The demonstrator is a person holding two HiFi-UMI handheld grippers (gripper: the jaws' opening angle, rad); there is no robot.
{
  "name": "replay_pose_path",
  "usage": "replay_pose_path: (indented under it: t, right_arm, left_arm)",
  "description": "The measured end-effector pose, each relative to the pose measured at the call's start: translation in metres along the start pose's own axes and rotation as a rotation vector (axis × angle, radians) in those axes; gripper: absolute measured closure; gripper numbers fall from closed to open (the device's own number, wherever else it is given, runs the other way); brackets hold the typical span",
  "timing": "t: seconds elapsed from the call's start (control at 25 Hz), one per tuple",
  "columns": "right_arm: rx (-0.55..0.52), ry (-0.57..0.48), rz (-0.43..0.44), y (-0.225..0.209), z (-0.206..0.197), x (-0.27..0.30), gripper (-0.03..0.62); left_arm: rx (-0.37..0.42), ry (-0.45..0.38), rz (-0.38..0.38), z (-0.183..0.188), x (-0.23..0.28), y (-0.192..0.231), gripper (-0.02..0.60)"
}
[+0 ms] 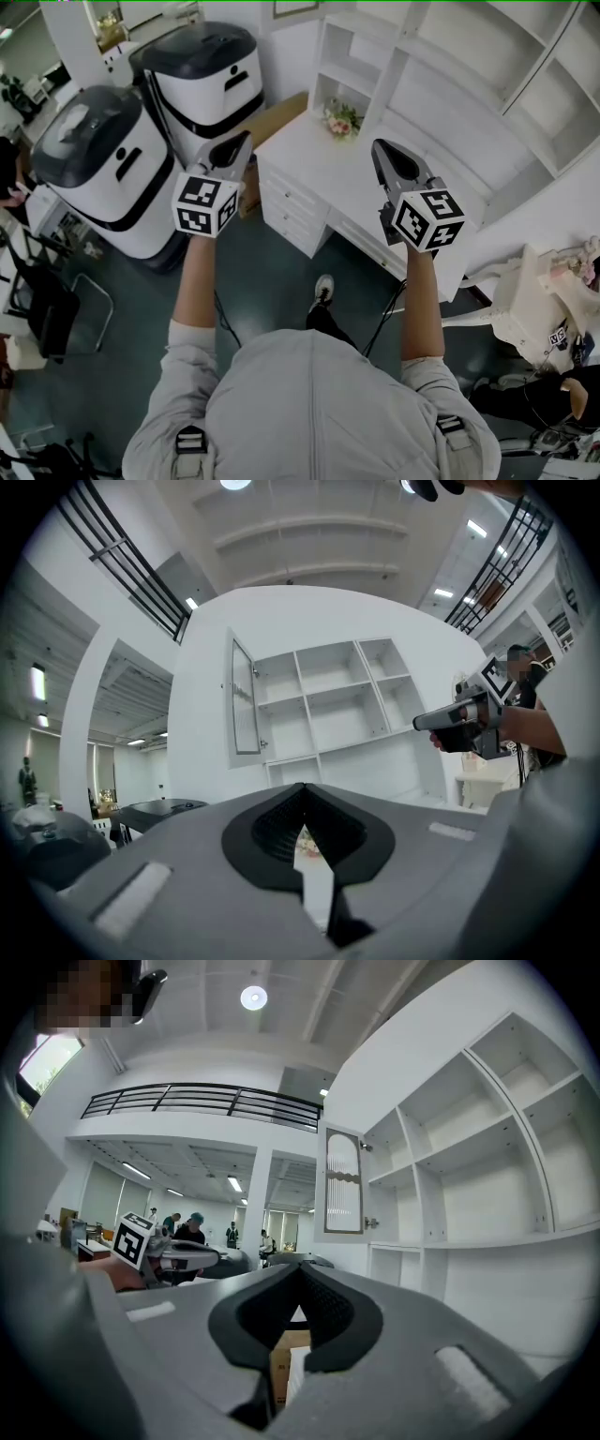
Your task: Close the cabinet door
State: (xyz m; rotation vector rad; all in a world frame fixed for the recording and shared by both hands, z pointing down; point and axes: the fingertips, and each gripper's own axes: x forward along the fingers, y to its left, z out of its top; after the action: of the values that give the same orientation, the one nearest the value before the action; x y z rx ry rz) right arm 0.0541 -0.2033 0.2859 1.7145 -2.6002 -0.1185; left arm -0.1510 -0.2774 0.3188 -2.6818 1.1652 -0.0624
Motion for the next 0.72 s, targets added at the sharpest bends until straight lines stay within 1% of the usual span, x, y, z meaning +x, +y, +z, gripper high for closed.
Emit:
replay_pose_path:
  t: [0.12,0.36,0.56,0.64,0.72]
  right_arm:
    - [-0.009,-0.003,0.010,-0.020,0.002,0.019,0.592]
    - [0.005,-0.006,0.026,-0.077,-0.001,0.064,0.592]
    - [-0.011,-0.018,0.049,-0.121,0.008,0.100,0.592]
    - [-0.016,-0.014,0.057,-0.137,0.012,0.113,0.592]
    - [-0.019,-0.009,0.062,-0.151,0.015,0.124,0.592]
  left_arm:
    - [-0.011,0.001,0.031,-0.003,0.023,0.013,0.565]
    - [-0.015,0.001,0.068,-0.006,0.083,0.034,0.564]
    - [-0.037,-0.015,0.104,0.001,0.130,0.057,0.561]
    - [-0.048,-0.005,0.124,0.003,0.149,0.067,0.521]
    - [-0.054,0.008,0.149,0.003,0.166,0.077,0.509]
